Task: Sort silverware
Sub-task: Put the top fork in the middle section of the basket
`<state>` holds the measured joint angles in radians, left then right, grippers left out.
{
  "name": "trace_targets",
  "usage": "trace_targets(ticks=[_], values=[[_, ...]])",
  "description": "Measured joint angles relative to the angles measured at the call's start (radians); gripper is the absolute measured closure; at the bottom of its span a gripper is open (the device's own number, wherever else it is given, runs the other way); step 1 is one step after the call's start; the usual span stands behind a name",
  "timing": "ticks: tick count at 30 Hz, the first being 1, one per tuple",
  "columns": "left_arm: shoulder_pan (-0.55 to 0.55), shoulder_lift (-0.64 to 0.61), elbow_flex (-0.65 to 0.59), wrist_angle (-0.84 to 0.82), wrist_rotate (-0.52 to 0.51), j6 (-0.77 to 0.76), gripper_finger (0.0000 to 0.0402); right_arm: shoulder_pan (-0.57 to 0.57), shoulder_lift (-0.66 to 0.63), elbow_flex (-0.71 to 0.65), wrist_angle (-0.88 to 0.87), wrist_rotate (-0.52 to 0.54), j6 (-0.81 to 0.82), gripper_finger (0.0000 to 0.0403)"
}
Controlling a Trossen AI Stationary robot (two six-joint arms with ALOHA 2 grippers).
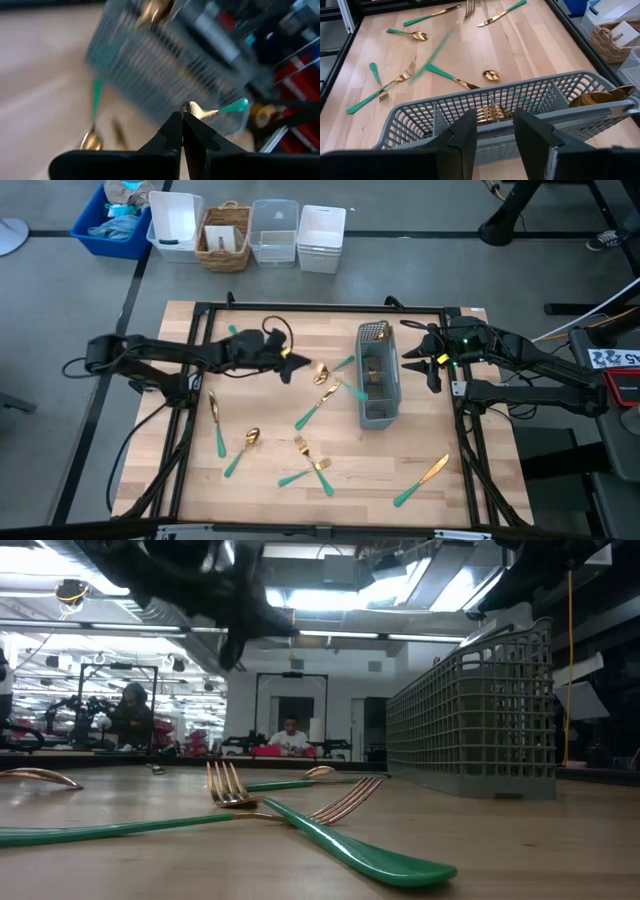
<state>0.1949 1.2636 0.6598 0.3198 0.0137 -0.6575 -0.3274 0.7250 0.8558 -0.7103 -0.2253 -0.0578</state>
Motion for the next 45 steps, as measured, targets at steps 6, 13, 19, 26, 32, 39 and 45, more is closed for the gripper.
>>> trace_targets(ticks=[6,13,19,26,32,39,45], values=[[-0.02,-0.001,0.02,0.154,-0.195,0.132,0.0401,0.0,0.0,0.0,0.006,0.001,0.0,0.0274],[-0.062,0.102,0.156,0.191,-0.252,0.492,0.0401,0.0,0.0,0.0,0.006,0.031,0.0,0.0274],[-0.074,0.199,0.268,0.181,-0.288,0.828,0.0401,0.0,0.0,0.0,0.005,0.031,0.029,0.0274],[-0.072,0.264,0.34,0.144,-0.356,1.102,0.0401,0.0,0.0,0.0,0.004,0.031,0.052,0.0274],[-0.06,0.316,0.356,0.116,-0.369,1.316,0.0401,0.0,0.0,0.0,0.005,0.031,0.053,0.0274],[-0.073,0.387,0.356,0.146,-0.354,1.444,0.0393,0.0,0.0,0.0,0.005,0.031,0.052,0.0274],[-0.082,0.424,0.356,0.196,-0.353,1.394,0.0368,0.0,0.0,0.0,0.005,0.031,0.052,0.0274]])
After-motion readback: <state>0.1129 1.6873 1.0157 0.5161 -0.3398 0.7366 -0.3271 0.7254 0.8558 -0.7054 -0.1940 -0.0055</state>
